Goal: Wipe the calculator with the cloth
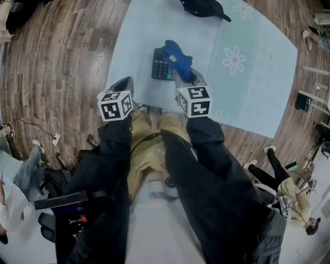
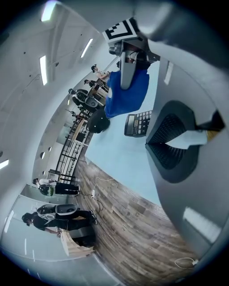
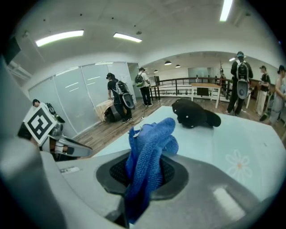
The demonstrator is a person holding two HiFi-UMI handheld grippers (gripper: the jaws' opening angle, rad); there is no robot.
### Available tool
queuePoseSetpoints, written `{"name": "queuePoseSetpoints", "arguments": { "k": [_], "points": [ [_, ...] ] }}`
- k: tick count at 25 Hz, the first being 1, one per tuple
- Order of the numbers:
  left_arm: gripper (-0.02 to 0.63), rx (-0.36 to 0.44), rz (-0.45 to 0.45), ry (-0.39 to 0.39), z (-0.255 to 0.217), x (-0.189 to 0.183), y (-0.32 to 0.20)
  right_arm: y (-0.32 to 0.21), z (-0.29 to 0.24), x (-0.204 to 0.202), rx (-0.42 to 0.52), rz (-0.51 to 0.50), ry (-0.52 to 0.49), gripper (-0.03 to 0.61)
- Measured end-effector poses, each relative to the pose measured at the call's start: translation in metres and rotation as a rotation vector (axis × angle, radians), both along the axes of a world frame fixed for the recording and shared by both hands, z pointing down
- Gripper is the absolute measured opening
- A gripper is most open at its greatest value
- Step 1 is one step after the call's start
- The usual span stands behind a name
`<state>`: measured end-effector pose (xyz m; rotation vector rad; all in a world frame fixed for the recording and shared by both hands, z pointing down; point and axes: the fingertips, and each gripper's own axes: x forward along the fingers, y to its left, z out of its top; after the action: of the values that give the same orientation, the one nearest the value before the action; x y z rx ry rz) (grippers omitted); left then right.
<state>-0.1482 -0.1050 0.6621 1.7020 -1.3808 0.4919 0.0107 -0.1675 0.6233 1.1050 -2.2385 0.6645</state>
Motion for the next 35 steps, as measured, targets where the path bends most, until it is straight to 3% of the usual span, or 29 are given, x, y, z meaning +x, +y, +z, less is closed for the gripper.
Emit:
{"name": "queuePoseSetpoints", "arguments": {
  "k": [6, 12, 25, 31, 35],
  "points": [
    [-0.005, -0.015, -0.002, -0.005, 0.003, -0.003, 0.003, -0.042, 0.023, 0.026, 0.081, 0.039, 0.199, 0.068],
    [-0.004, -0.040, -0.010, -0.017, 0.010, -0.009, 0.013, -0.014, 0.093, -0.007, -0.035, -0.152, 0.296, 0.069],
    [-0.004, -0.034, -0.004, -0.007, 0.009, -0.007, 0.007, 0.048, 0.117, -0.058, -0.157, -0.337, 0.245, 0.067],
    [-0.004, -0.010, -0.004, -0.004, 0.004, -0.007, -0.001, 0.068, 0.111, -0.074, -0.183, -0.373, 0.179, 0.067],
    [-0.004, 0.025, 0.000, 0.002, -0.005, -0.006, -0.012, 0.064, 0.081, -0.075, -0.158, -0.309, 0.089, 0.067]
  ]
}}
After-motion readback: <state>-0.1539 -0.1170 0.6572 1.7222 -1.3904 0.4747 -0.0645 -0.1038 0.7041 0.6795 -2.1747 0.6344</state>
